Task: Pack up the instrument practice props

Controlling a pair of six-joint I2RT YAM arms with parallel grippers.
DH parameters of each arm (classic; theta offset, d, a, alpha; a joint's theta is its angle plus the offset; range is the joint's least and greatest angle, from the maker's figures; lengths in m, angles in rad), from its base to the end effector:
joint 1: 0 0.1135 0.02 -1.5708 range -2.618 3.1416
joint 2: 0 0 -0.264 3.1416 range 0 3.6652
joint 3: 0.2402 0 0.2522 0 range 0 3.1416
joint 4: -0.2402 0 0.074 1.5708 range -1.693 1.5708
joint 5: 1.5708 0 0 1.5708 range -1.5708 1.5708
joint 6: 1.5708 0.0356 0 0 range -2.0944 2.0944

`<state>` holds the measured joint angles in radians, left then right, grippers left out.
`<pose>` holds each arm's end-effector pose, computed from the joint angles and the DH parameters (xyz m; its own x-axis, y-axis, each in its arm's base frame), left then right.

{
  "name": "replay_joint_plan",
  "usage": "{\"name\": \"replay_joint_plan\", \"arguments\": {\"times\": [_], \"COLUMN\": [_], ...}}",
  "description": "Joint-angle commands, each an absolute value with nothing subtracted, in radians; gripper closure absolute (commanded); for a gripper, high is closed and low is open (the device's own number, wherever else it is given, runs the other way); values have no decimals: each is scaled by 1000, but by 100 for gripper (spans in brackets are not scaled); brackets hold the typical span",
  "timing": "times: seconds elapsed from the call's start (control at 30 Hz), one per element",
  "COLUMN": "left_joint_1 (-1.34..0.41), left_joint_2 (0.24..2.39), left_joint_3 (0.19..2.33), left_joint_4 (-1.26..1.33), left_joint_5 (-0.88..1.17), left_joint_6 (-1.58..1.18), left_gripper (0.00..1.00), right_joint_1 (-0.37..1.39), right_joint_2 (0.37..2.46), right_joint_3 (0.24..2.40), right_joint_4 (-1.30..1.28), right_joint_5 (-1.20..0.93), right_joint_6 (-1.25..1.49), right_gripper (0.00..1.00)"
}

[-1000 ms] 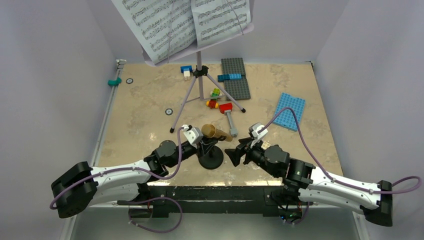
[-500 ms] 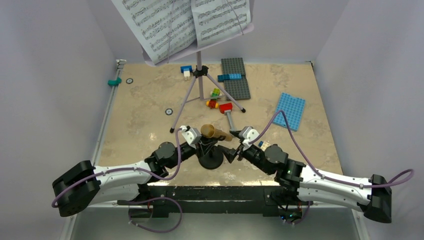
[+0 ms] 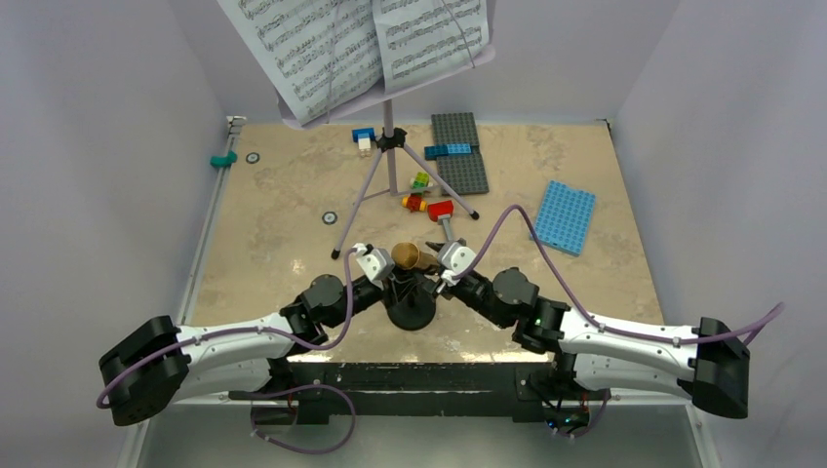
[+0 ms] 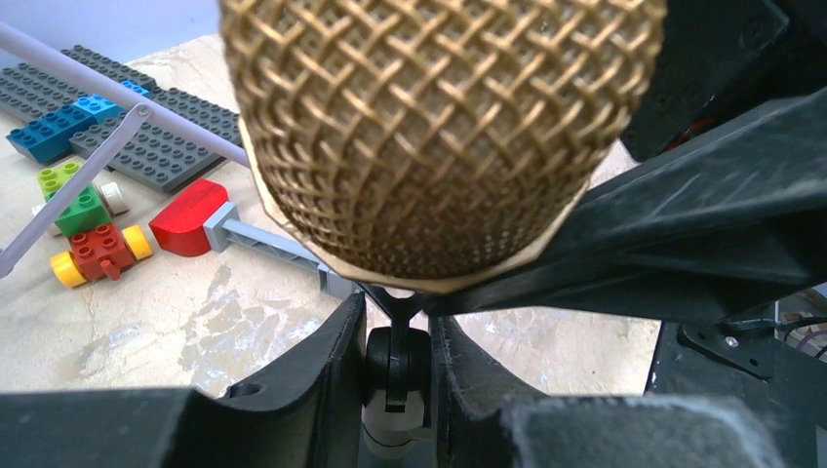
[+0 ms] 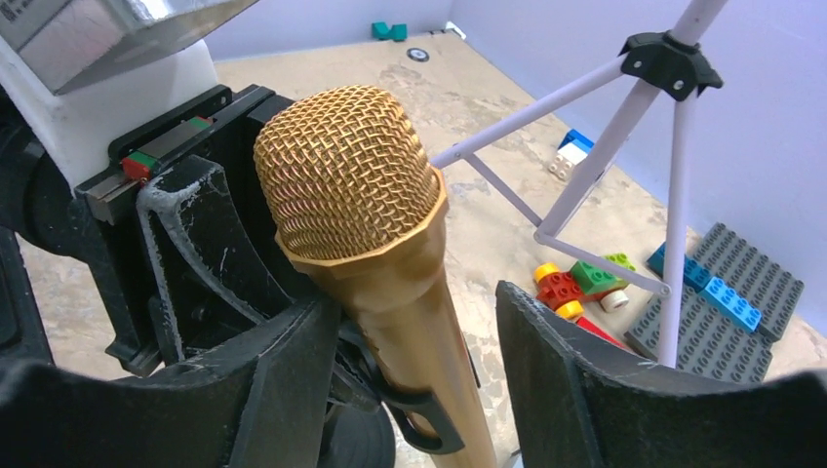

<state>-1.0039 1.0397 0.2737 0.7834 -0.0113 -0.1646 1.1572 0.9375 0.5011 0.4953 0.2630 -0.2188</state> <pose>0.1153 -0.1803 0.2165 -0.1280 -0.1040 -0.9863 0.8277 0.5367 -0.1640 0.0966 0.1971 0.2835 0.1924 -0.0832 -0.9778 -0.7562 0.6225 -0.2017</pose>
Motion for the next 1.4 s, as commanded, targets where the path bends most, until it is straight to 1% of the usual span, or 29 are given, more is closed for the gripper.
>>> {"name": "replay_joint_plan", "arguments": {"times": [0.0,0.13,0.17,0.27,0.3,0.33,0.37,0.67,0.77,1.0,1.13,1.17,1.2,1.27,1.33,1.37], "left_joint_1": [-1019,-1019,-1019,-1020,-1020,-1020,-1021,-1038,-1039,-1040,-1040,-1040,-1040,-1040,-1040,-1040], "left_joint_2": [1042,1038,1040,1047,1049,1052,1057,1099,1104,1122,1111,1104,1098,1084,1068,1057], "left_joint_3": [265,265,265,265,266,264,262,226,221,235,248,256,270,298,323,335], "left_joint_4": [609,601,601,600,600,600,600,632,643,650,666,663,653,626,600,587], "left_joint_5": [56,59,61,55,50,41,26,-75,-86,-75,-70,-60,-51,-41,-36,-36], "left_joint_6": [-238,-235,-235,-233,-234,-235,-237,-244,-246,-243,-268,-272,-277,-290,-298,-303], "left_gripper": [100,100,100,100,100,100,100,100,100,100,100,94,86,67,55,50], "right_joint_1": [1144,1131,1128,1123,1123,1123,1123,1123,1123,1123,1123,1123,1124,1123,1123,1123], "right_joint_2": [984,1020,1026,1031,1027,1022,1015,924,889,818,754,741,730,711,702,696], "right_joint_3": [563,572,572,569,567,568,572,577,567,581,608,614,618,633,647,651], "right_joint_4": [565,566,569,580,584,584,578,542,533,430,302,271,237,161,95,67], "right_joint_5": [276,256,257,271,275,286,311,563,613,679,649,638,630,615,600,601], "right_joint_6": [-271,-259,-257,-245,-241,-236,-228,-283,-305,-247,-155,-130,-107,-52,-11,21], "right_gripper": [40,46,50,69,78,90,100,100,100,100,100,100,100,100,100,100]}}
